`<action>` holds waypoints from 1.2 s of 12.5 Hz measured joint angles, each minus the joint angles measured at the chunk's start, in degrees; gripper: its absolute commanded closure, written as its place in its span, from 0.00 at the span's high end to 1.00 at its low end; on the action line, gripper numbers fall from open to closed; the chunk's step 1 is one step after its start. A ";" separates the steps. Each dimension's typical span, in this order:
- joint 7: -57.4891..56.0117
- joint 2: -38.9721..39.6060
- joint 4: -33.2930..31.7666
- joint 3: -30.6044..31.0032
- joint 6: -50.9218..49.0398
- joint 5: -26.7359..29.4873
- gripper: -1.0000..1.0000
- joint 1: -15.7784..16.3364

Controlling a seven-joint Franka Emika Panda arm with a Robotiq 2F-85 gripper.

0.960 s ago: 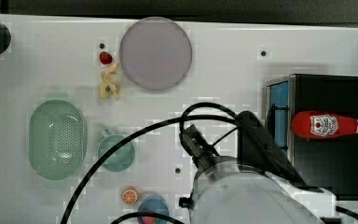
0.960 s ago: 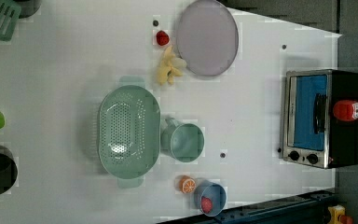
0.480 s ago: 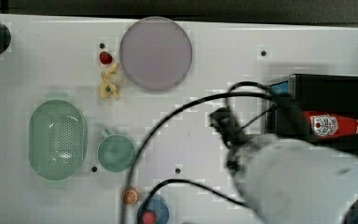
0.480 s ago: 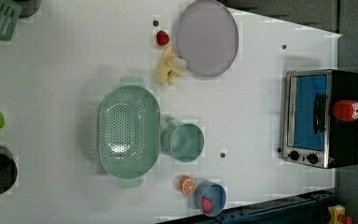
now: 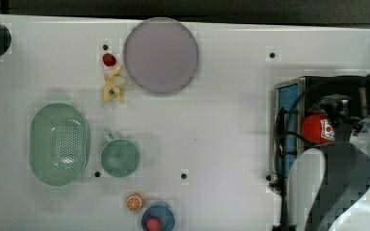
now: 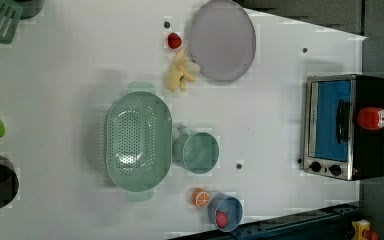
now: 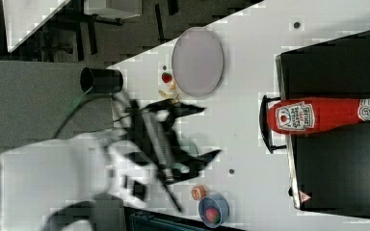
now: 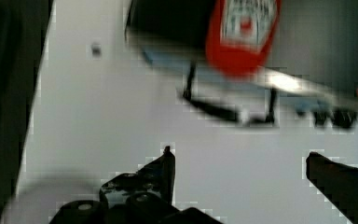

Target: Pick Ketchup from oven and place it on table.

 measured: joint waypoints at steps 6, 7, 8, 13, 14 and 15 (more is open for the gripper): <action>-0.13 18.10 5.26 -7.82 4.81 4.25 1.00 -1.45; -0.26 18.37 3.92 -7.32 4.81 6.97 1.00 -1.36; -0.25 18.39 3.80 -7.79 6.31 6.94 1.00 -0.72; -0.08 24.10 4.87 -7.65 11.85 11.62 0.83 -0.70; -0.08 24.45 4.70 -7.09 11.82 11.51 0.68 -0.97; -0.01 23.89 4.36 -7.04 11.12 9.68 0.62 -0.61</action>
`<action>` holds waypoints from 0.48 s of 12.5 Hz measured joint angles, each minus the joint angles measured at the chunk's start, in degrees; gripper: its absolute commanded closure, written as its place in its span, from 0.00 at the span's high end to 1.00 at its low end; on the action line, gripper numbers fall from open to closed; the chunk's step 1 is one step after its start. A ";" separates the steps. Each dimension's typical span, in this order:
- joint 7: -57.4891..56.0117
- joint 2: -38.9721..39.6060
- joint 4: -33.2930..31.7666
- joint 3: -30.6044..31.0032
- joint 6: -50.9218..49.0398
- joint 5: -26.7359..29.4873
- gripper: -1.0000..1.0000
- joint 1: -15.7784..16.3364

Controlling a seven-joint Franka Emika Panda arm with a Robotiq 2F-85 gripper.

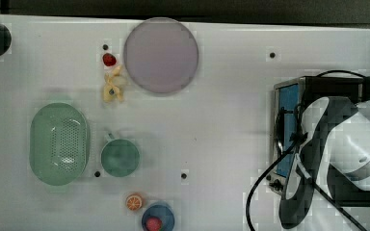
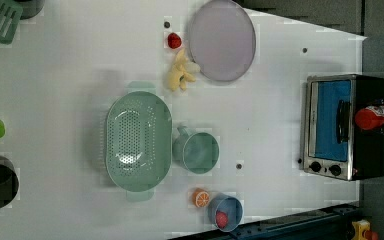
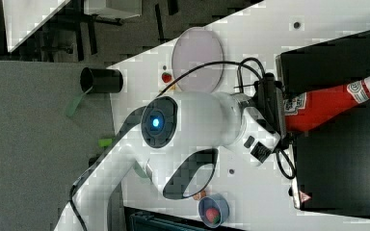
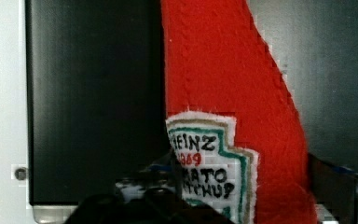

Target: Pick Ketchup from oven and place it on table.

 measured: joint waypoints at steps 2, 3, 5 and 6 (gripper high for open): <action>0.09 -0.48 -0.11 -0.11 -0.39 1.50 0.62 -0.27; 0.07 -0.39 0.50 -0.87 -0.59 2.22 0.62 -0.07; 0.09 -1.59 1.85 0.76 -3.41 -0.53 0.62 -0.65; 0.13 -2.27 3.30 0.42 -6.03 0.31 0.62 -0.22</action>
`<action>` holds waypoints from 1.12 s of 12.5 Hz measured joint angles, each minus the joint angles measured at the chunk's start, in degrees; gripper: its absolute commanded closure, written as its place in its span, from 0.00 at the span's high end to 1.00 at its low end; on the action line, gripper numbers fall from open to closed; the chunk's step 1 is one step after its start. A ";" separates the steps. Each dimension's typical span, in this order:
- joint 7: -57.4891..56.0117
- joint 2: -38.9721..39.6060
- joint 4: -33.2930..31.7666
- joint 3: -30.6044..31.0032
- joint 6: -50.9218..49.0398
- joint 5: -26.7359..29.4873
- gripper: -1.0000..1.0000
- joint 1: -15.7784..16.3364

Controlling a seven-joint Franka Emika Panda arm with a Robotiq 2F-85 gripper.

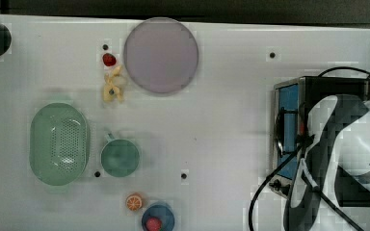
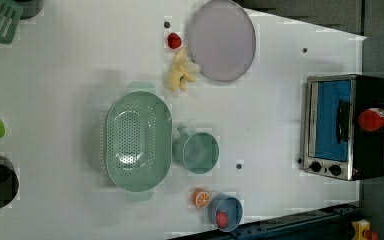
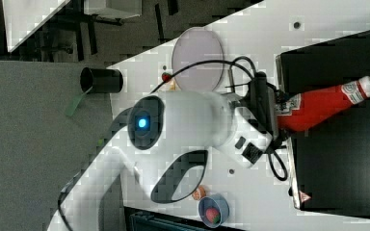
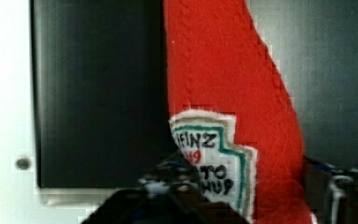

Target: Pick Ketchup from oven and place it on table.

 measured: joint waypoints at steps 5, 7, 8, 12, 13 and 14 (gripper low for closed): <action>-0.35 -9.90 12.25 3.39 -17.16 -5.01 0.62 5.19; -0.40 -14.34 13.20 8.20 -17.90 -6.15 0.62 9.29; -0.34 -16.65 13.09 14.34 -20.88 -5.66 0.62 12.16; 0.09 -13.64 7.22 22.26 -18.63 -6.93 0.62 15.26; 0.09 -12.72 2.80 23.02 -16.00 -7.97 0.62 15.94; 0.09 -12.35 -1.40 23.73 -13.11 -8.01 0.62 15.73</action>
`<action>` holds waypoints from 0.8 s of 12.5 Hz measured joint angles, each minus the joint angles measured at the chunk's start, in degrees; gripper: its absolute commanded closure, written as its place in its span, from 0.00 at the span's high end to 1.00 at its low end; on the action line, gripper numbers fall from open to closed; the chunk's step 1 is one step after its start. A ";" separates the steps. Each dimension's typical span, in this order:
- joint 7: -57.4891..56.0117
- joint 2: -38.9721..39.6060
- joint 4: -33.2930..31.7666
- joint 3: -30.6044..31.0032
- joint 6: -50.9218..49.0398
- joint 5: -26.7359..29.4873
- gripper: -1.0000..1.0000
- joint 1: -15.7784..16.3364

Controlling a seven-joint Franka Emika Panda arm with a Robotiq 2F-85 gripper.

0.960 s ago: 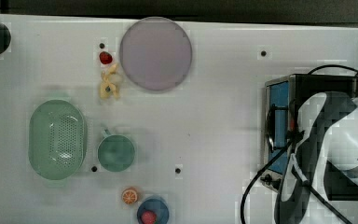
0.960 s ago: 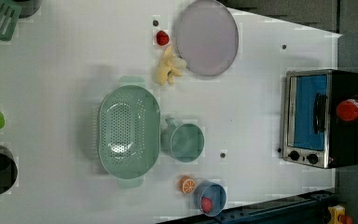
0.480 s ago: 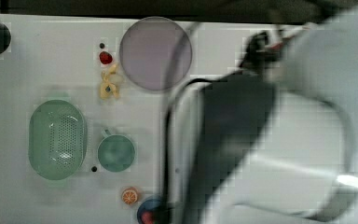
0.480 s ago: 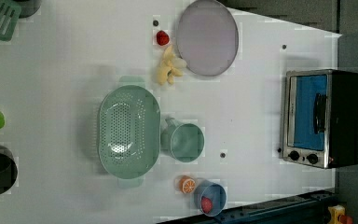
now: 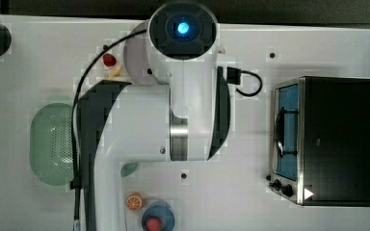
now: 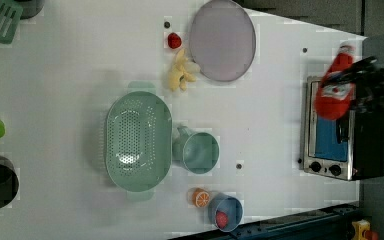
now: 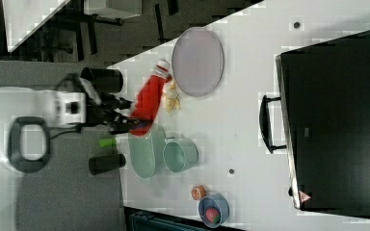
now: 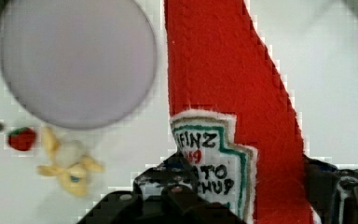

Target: Pick Ketchup from oven and place it on table.

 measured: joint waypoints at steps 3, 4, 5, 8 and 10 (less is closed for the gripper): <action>0.00 0.50 -11.69 -0.62 9.92 1.15 0.62 0.04; -0.03 1.59 -15.28 -1.30 13.09 0.99 0.62 0.04; -0.03 2.64 -19.53 -1.92 17.26 1.18 0.62 -0.43; -0.02 4.87 -25.79 -2.04 27.25 -0.21 0.62 -2.48; 0.04 8.36 -25.01 -3.46 29.63 -0.53 0.63 -1.64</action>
